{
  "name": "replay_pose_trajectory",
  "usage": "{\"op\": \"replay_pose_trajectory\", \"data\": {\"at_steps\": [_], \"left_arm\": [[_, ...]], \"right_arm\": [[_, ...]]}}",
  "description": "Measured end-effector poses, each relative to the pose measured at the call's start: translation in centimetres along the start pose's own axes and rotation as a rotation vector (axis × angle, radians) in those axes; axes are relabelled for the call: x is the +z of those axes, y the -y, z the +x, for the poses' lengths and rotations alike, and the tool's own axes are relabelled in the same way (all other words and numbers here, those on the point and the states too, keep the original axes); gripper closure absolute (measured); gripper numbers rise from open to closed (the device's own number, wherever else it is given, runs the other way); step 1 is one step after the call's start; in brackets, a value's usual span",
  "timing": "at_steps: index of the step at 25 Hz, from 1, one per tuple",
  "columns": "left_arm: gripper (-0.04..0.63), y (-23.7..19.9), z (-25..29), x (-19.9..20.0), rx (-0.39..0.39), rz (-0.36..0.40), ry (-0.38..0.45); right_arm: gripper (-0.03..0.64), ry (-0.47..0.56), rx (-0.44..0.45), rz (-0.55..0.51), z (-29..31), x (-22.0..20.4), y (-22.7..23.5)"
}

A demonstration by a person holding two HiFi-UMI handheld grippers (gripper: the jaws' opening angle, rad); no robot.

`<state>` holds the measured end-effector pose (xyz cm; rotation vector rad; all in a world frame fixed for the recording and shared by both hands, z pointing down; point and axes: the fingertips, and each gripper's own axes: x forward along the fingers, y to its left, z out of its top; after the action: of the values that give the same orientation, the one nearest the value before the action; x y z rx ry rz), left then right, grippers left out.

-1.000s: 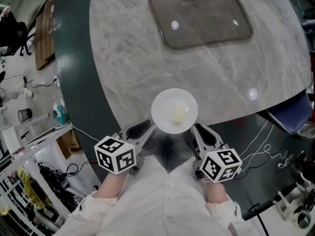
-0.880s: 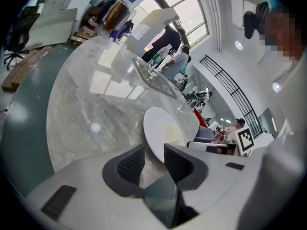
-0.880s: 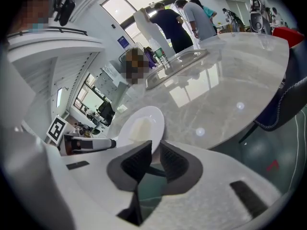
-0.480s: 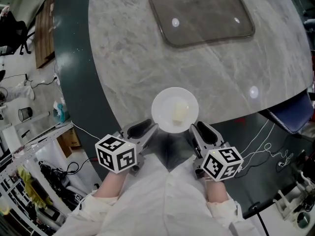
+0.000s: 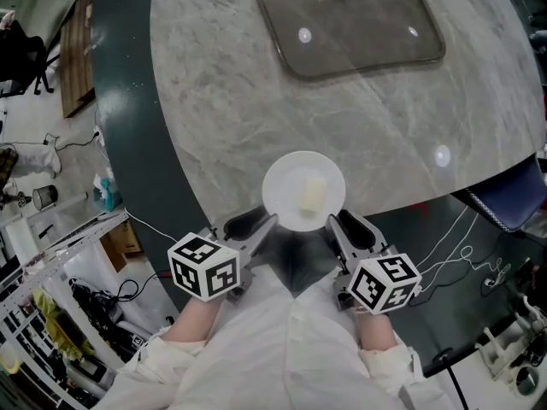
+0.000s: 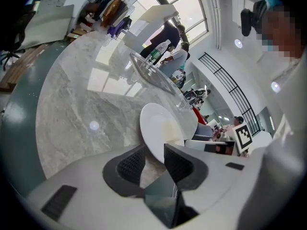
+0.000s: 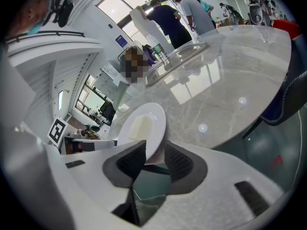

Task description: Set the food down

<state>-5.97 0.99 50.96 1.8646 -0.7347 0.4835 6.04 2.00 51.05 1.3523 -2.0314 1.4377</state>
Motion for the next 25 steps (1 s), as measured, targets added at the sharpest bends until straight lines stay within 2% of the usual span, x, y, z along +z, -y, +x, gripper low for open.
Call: {"op": "replay_pose_trajectory", "data": {"at_steps": [5, 12, 16, 25], "left_arm": [[0.480, -0.23, -0.02, -0.10, 0.026, 0.011, 0.003], [0.482, -0.25, 0.10, 0.22, -0.019, -0.074, -0.004], [0.525, -0.68, 0.15, 0.13, 0.009, -0.085, -0.009], [0.528, -0.80, -0.01, 0.06, 0.015, -0.098, -0.007]], "right_arm": [[0.528, 0.003, -0.016, -0.010, 0.13, 0.08, 0.06], [0.529, 0.004, -0.004, -0.005, 0.36, 0.24, -0.08], [0.562, 0.014, 0.001, 0.011, 0.42, 0.35, 0.23], [0.569, 0.025, 0.024, 0.012, 0.50, 0.49, 0.05]]}}
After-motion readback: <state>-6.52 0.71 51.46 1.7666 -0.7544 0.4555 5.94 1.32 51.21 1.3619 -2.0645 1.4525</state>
